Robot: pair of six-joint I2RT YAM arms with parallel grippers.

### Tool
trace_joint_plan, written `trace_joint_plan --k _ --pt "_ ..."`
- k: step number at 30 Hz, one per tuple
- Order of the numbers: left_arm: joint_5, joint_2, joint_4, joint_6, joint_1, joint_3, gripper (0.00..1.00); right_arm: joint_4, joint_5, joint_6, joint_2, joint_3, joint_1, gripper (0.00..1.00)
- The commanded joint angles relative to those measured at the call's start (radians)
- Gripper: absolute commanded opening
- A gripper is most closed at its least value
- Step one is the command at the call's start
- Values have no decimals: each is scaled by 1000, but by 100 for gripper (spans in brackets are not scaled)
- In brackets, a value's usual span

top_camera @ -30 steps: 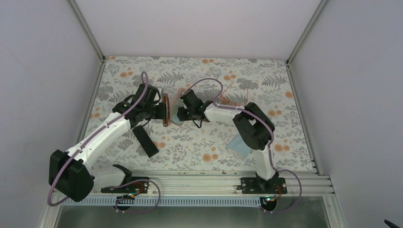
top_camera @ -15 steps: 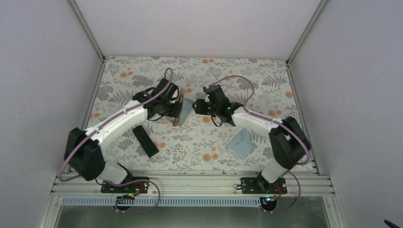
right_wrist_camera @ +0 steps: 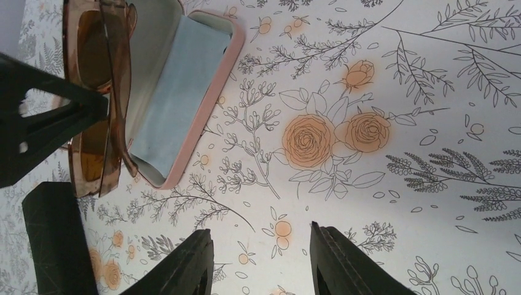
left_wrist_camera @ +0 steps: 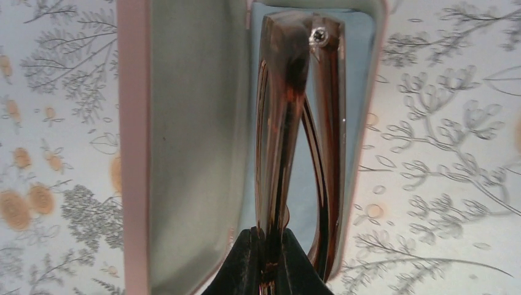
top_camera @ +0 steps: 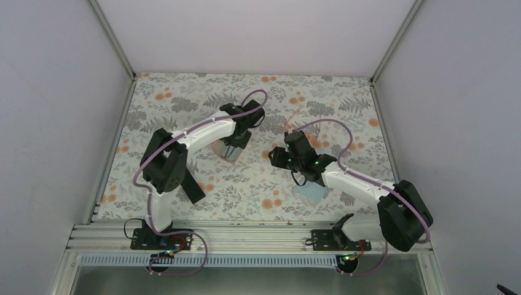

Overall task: Organize the sunglasses
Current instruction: Place the sunglasses in the sunglasses case.

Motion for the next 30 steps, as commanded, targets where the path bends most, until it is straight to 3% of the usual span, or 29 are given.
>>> trace_joint_plan --k 1,10,23,30 --pt "-129 61 -111 -14 -14 99 2 11 21 29 -24 -22 -5 43" --pt "-344 303 -319 -125 -85 304 2 42 -4 37 16 -32 -4 42" --pt "-353 388 -343 -147 -90 376 3 38 9 40 7 -45 -5 41" --pt "-356 401 -338 -137 -99 364 12 33 17 43 -2 -49 -5 41"
